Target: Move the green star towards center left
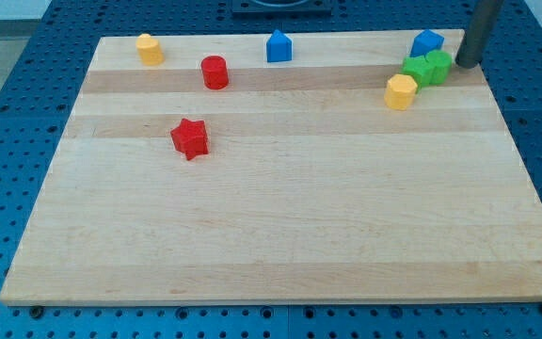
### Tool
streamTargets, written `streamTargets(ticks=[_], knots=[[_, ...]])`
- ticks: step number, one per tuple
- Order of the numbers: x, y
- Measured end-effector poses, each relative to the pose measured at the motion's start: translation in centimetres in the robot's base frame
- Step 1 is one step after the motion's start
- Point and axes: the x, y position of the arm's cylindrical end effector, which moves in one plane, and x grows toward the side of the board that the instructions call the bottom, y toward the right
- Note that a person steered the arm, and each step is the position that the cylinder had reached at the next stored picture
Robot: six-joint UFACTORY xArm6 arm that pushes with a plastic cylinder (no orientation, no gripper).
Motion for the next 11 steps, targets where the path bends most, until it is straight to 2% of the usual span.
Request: streamTargets(ticks=[7,10,11], knots=[[2.5,-8.5],[3.8,-16.1],[5.5,-17.8]])
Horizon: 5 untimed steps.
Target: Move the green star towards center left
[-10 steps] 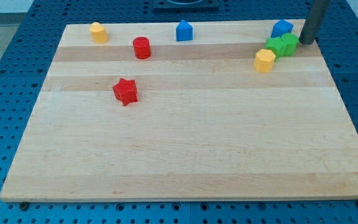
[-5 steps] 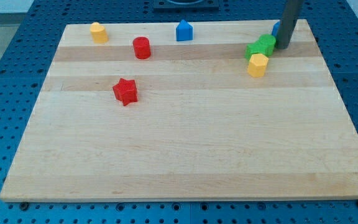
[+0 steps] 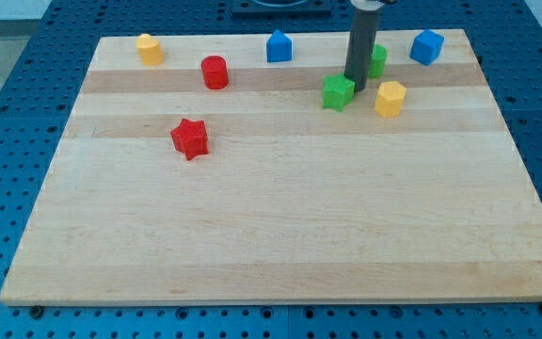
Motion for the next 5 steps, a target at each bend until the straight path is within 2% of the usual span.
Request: streamTargets(ticks=[2,5], knots=[[4.1,-2.5],[4.5,-12.3]])
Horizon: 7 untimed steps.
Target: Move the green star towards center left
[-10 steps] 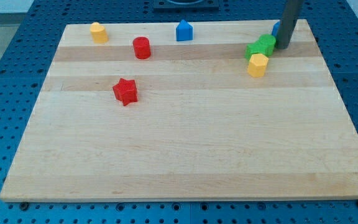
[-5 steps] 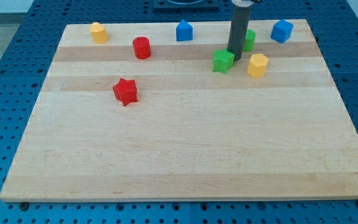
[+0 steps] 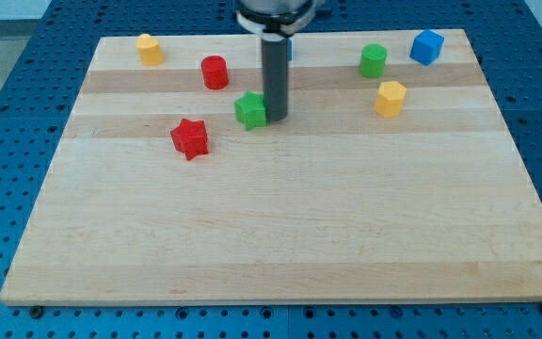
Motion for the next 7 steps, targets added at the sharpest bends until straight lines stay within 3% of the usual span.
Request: streamTargets(ticks=[4,7], knots=[[-1.1,-12.1],[-2.9,-16.7]])
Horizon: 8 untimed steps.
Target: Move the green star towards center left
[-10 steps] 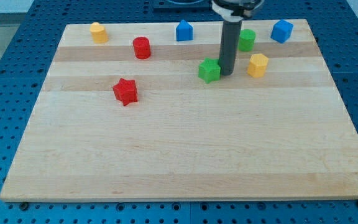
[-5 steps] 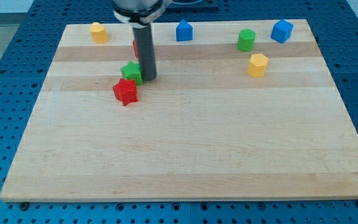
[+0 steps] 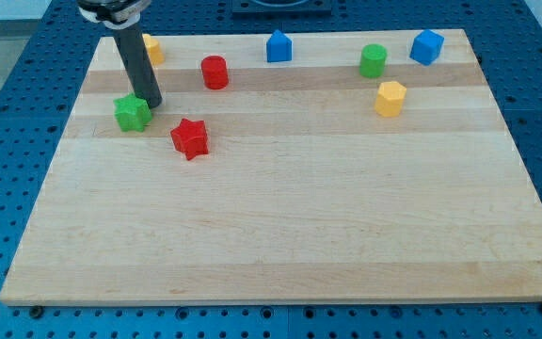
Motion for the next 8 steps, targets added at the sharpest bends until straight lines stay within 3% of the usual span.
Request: streamTargets(ticks=[3,6,8], knots=[[-3.3,-1.5],[1.4,-2.8],[1.6,-2.6]])
